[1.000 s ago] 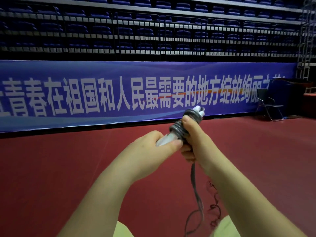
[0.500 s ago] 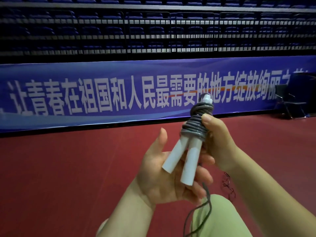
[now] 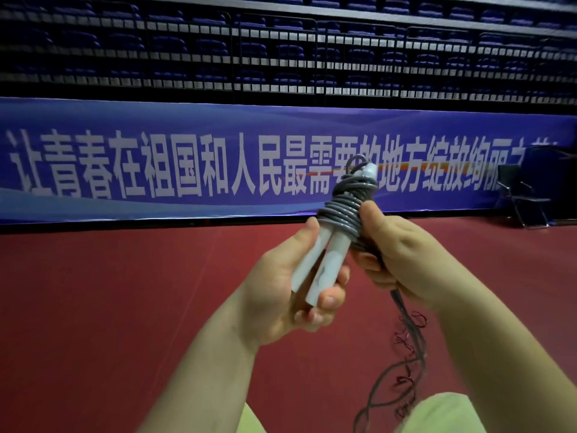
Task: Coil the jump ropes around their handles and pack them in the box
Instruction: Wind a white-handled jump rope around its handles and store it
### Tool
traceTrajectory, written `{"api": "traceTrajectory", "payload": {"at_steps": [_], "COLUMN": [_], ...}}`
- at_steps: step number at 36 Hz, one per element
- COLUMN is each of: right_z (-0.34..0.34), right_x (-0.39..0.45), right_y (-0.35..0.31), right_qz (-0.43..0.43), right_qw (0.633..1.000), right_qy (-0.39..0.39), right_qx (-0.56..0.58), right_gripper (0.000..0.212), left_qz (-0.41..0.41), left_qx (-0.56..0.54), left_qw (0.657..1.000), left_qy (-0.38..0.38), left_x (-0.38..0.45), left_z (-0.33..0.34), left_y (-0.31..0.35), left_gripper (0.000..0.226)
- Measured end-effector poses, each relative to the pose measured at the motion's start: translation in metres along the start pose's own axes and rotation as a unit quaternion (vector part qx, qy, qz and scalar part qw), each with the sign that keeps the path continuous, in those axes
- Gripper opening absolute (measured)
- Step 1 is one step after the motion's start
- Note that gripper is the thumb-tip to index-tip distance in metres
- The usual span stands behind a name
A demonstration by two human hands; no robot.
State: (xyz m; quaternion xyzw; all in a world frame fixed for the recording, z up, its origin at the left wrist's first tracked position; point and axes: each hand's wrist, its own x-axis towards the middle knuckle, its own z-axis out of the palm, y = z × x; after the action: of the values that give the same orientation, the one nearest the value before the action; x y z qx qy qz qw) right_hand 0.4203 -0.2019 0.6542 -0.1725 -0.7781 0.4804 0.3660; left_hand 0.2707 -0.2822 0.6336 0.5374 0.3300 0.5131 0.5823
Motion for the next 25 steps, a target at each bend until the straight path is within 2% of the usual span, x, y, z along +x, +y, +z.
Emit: {"api": "traceTrajectory", "payload": {"at_steps": [3,6,8,11,14,16,17,19,20,22,23,24,25], "right_z": [0.007,0.015,0.019,0.027,0.032,0.037,0.034,0.034,0.037,0.043,0.043,0.043,0.046], "right_x": [0.000,-0.001,0.002,0.003,0.003,0.017,0.017,0.025,0.022,0.030,0.024,0.023,0.027], "right_y": [-0.003,0.005,0.017,0.032,0.046,0.053,0.059,0.063,0.058,0.056,0.052,0.052,0.051], "right_qz": [-0.014,-0.038,-0.055,-0.048,-0.017,-0.016,-0.037,-0.007,0.004,0.051,0.078,0.060,0.050], "right_qw": [0.999,0.993,0.990,0.991,0.992,0.987,0.980,0.984,0.990,0.997,0.995,0.997,0.996], "right_qy": [0.044,0.093,0.113,0.114,0.115,0.122,0.108,0.084,0.055,0.063,0.065,0.054,0.078], "right_qx": [-0.019,-0.057,-0.059,-0.052,-0.052,-0.101,-0.161,-0.159,-0.132,-0.007,0.013,0.008,0.010], "right_gripper": [0.053,0.065,0.062,0.064,0.067,0.065,0.056,0.028,0.028,0.046,0.060,0.071,0.077], "left_qz": [0.032,0.045,0.040,0.015,0.005,0.011,0.010,0.002,0.003,0.007,0.010,0.016,0.024], "left_qx": [0.037,0.075,0.109,0.159,0.218,0.276,0.317,0.419,0.465,0.518,0.526,0.524,0.517], "left_qw": [0.998,0.995,0.991,0.981,0.962,0.942,0.926,0.875,0.844,0.803,0.796,0.796,0.800], "left_qy": [0.050,0.051,0.061,0.110,0.164,0.191,0.204,0.244,0.267,0.294,0.300,0.303,0.305], "left_x": [-0.001,-0.003,-0.005,-0.009,-0.009,-0.010,-0.011,-0.017,-0.020,-0.023,-0.024,-0.024,-0.023], "left_z": [0.001,0.000,-0.001,0.001,0.001,-0.003,-0.005,-0.004,-0.003,0.000,0.001,0.003,0.004], "left_y": [0.004,0.006,0.008,0.007,0.001,-0.005,-0.008,-0.010,-0.010,-0.006,-0.003,0.000,0.002], "left_gripper": [0.056,0.054,0.059,0.061,0.049,0.051,0.055,0.059,0.060,0.061,0.061,0.062,0.063]}}
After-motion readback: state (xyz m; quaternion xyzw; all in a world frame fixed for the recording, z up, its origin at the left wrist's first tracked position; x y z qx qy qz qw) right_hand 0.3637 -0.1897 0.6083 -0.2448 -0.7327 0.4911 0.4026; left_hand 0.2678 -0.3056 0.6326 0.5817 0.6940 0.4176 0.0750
